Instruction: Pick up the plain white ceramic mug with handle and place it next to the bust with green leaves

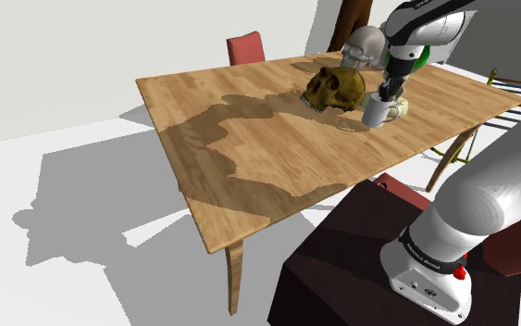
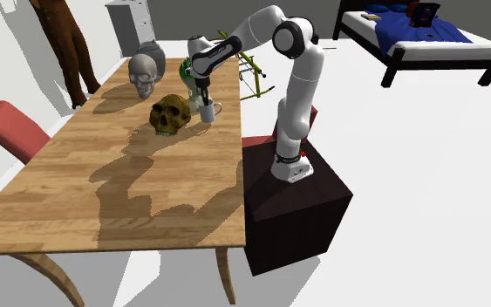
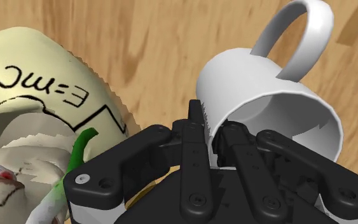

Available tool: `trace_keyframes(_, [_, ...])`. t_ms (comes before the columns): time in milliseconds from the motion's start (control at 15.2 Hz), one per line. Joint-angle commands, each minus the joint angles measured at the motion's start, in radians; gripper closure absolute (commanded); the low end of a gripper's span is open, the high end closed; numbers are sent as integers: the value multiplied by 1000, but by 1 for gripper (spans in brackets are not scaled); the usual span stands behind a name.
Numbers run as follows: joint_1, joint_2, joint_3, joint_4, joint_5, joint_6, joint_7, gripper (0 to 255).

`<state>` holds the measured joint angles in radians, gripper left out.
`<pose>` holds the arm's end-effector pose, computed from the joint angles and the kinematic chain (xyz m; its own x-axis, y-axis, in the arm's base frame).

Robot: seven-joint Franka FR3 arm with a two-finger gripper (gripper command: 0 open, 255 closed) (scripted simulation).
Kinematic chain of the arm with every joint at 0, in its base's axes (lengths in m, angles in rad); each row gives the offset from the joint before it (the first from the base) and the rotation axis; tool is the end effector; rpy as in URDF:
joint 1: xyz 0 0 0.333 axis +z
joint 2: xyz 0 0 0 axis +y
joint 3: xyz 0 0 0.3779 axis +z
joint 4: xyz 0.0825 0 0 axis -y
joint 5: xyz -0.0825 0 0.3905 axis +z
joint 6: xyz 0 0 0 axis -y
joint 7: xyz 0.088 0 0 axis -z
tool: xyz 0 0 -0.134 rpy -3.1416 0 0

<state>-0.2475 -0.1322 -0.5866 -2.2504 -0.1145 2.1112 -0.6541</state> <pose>0.3245 -0.3783 0.4397 0.9928 -0.1144 -0.0360 -0.1144 -0.9934 0.0020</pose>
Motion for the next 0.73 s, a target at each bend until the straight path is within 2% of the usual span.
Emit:
trace_keyframes(0, [0, 1, 0, -2, 0, -1, 0, 0])
trace_keyframes(330, [0, 1, 0, -2, 0, -1, 0, 0])
trace_keyframes(594, [2, -47, 17, 86, -18, -132, 17, 0])
trace_keyframes(660, [2, -47, 17, 86, -18, -132, 17, 0])
